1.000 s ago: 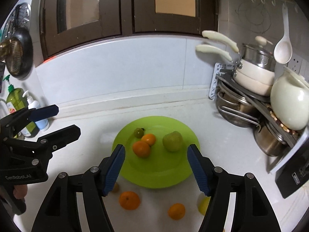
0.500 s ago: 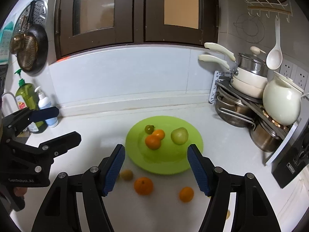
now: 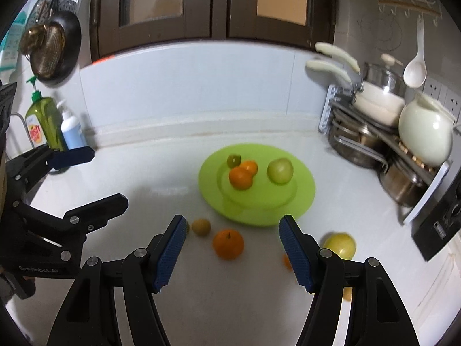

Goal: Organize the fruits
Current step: 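Grasp a green tomato with the left tool while the right tool grasps the large orange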

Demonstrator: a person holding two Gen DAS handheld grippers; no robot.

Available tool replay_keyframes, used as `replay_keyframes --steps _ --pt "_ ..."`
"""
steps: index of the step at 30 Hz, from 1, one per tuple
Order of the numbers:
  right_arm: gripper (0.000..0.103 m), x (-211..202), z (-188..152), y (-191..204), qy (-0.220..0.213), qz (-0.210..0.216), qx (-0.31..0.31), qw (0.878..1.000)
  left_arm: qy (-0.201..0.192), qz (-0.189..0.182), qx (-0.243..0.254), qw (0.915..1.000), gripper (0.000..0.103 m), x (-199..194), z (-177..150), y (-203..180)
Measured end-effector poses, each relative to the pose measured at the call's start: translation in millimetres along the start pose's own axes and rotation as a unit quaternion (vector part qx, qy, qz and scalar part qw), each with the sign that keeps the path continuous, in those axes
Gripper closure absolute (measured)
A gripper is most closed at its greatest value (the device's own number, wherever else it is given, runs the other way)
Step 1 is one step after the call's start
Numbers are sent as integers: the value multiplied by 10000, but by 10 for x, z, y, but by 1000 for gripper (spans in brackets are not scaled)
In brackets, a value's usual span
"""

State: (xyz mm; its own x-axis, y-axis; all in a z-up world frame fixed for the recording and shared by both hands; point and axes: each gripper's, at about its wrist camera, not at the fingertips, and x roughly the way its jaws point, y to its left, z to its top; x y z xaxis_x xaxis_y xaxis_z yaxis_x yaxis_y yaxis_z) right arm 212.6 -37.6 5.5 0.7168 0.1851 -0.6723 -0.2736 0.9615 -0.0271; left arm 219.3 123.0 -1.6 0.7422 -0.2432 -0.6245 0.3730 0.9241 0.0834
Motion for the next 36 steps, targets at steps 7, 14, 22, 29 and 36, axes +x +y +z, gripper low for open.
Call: replay_keyframes --steps 7,14,22,29,36 --pt "36 227 -177 65 354 -61 -167 9992 273 -280 202 9990 14 257 -230 10" --pt "36 477 -272 72 655 -23 -299 9974 538 -454 374 9968 15 525 -363 -8" --pt "36 778 -315 -7 936 85 -221 9953 785 -620 420 9941 18 842 -372 -33" --pt "36 949 -290 -57 1055 160 -217 9941 839 -720 472 9927 26 991 -330 -50" --pt "39 1087 -269 -110 1132 361 -87 9929 961 -910 414 9903 42 1111 -279 -98"
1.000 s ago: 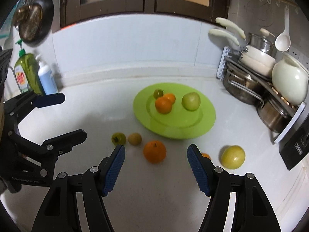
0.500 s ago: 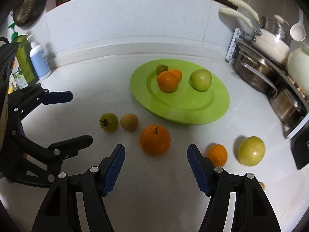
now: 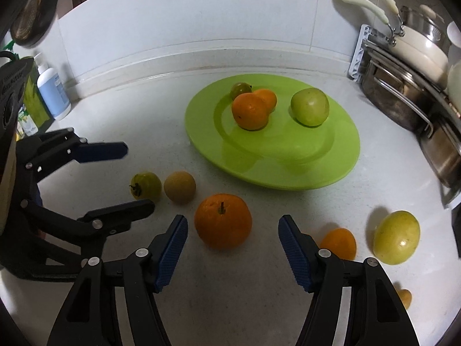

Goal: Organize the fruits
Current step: 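Grasp a green tomato with the left tool while the right tool grasps the large orange, then carry the green tomato and orange over the green plate with both tools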

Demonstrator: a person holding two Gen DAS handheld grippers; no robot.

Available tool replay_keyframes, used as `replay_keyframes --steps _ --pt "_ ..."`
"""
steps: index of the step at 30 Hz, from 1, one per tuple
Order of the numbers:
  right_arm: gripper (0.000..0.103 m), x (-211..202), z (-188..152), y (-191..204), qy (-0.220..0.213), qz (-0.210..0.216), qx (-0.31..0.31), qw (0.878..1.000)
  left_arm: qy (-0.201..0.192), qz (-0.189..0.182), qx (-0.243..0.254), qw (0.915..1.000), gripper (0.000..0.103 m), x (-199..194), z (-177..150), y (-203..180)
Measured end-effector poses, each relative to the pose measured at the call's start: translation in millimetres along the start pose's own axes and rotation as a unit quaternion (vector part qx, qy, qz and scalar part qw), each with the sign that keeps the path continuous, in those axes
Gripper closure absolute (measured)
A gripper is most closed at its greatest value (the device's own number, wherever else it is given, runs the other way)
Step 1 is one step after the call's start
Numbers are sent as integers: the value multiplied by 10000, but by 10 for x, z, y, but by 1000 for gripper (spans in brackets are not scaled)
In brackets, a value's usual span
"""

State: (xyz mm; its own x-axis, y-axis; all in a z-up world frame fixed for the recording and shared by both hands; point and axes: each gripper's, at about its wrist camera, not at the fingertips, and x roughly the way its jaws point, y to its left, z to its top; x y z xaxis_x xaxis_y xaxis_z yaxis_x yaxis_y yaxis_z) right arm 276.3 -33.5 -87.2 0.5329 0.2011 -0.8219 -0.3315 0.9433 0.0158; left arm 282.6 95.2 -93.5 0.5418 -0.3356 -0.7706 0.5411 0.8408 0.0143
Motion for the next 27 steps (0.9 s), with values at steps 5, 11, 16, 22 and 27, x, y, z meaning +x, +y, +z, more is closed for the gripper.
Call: replay_keyframes --steps 5,11,16,22,27 --pt "49 69 8 -63 83 219 153 9996 78 -100 14 9999 59 65 39 -28" --pt "60 87 -4 -43 97 385 157 9991 132 -132 -50 9998 73 72 24 -30" --pt "60 68 -14 -18 65 329 153 9993 127 -116 -165 9997 74 37 22 -18" --pt "60 -95 -33 19 -96 296 182 9994 -8 -35 -325 9995 74 -154 14 -36" --pt "60 -329 -74 66 -297 213 118 9993 -190 28 -416 9989 74 -390 19 -105"
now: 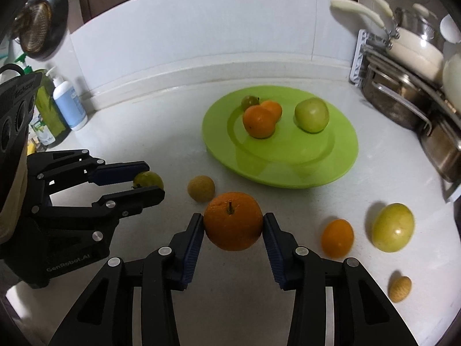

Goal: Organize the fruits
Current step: 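Carry the green tomato and orange over the green plate with both tools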

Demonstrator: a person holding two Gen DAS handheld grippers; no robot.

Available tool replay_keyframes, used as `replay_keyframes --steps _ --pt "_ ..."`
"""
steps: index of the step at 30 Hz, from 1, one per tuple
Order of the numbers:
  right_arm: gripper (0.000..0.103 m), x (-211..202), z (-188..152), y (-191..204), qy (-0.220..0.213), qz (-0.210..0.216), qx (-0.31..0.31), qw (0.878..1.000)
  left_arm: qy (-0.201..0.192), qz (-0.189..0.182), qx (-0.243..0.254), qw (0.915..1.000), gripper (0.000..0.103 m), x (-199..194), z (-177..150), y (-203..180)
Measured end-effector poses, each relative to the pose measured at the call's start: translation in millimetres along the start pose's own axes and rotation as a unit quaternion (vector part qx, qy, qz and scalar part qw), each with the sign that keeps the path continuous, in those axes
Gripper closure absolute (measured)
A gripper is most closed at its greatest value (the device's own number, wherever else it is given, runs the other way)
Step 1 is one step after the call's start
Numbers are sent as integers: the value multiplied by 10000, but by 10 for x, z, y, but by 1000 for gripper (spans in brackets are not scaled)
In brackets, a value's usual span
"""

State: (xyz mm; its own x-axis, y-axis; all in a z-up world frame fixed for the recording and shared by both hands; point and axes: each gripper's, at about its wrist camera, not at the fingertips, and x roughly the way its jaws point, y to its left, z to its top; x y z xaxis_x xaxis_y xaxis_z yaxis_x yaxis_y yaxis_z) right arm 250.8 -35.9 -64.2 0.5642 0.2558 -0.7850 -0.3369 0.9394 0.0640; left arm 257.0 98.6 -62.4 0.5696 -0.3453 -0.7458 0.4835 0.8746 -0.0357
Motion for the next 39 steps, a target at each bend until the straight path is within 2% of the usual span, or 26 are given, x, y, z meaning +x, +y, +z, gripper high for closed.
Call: replay_keyframes --steps 12,22,30,39 --pt "60 -578 -31 -32 -567 -94 43 9983 -564 54 -45 9984 74 -507 149 -307" --pt "60 -880 101 -182 -958 -204 0 9952 -930 121 6 9956 74 -618 375 -468" --pt "60 -776 340 -368 -980 -225 51 9949 -946 331 -6 9950 74 -445 587 -405" --pt "60 -328 675 -539 -691 -184 27 9974 -747 444 -109 9962 74 -66 808 -155"
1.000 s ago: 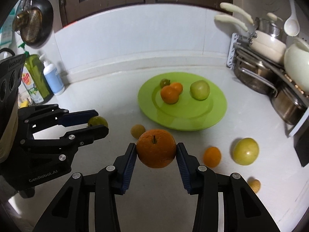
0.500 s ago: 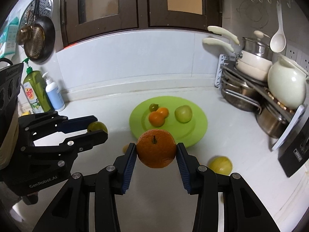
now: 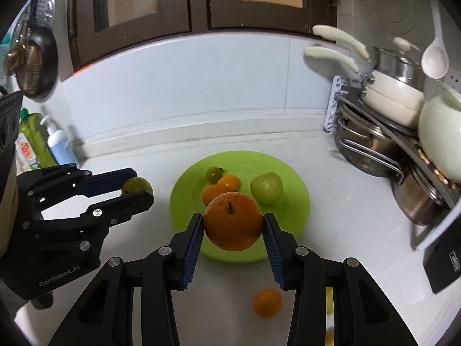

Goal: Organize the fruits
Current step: 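Carry the green tomato and orange over the green plate with both tools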

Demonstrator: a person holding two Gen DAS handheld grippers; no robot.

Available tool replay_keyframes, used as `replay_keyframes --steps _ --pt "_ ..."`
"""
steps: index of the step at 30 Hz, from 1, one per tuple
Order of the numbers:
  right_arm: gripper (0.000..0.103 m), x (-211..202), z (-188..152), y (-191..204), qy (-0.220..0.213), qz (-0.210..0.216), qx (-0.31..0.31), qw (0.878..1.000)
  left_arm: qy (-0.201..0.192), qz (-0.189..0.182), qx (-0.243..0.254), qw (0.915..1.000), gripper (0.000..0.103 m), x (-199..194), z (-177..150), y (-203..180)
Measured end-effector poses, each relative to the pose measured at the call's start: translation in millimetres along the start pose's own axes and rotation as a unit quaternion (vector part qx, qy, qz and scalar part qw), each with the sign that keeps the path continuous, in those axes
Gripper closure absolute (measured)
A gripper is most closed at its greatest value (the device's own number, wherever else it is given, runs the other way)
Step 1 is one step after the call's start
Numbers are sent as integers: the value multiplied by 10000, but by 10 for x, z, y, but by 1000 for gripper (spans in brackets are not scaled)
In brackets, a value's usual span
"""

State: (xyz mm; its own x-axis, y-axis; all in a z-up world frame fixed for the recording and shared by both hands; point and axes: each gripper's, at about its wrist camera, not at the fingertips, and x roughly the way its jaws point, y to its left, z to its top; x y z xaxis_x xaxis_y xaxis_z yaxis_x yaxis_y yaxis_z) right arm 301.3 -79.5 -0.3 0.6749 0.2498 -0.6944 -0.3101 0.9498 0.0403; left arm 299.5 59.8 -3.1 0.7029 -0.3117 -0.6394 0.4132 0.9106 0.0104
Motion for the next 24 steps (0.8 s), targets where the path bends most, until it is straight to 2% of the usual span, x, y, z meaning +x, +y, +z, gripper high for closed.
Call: replay_keyframes --steps 11,21,23,24 --pt "60 571 94 -110 496 79 16 9987 600 -115 -184 9980 74 626 -15 183" --pt "60 870 50 -223 835 130 137 9963 874 -275 -147 9957 74 890 -66 186" --pt "60 886 49 -228 836 119 168 9963 868 -323 -154 9956 69 901 -52 187" --pt "60 891 47 -229 852 100 167 9962 857 -309 -168 9957 63 900 -43 184"
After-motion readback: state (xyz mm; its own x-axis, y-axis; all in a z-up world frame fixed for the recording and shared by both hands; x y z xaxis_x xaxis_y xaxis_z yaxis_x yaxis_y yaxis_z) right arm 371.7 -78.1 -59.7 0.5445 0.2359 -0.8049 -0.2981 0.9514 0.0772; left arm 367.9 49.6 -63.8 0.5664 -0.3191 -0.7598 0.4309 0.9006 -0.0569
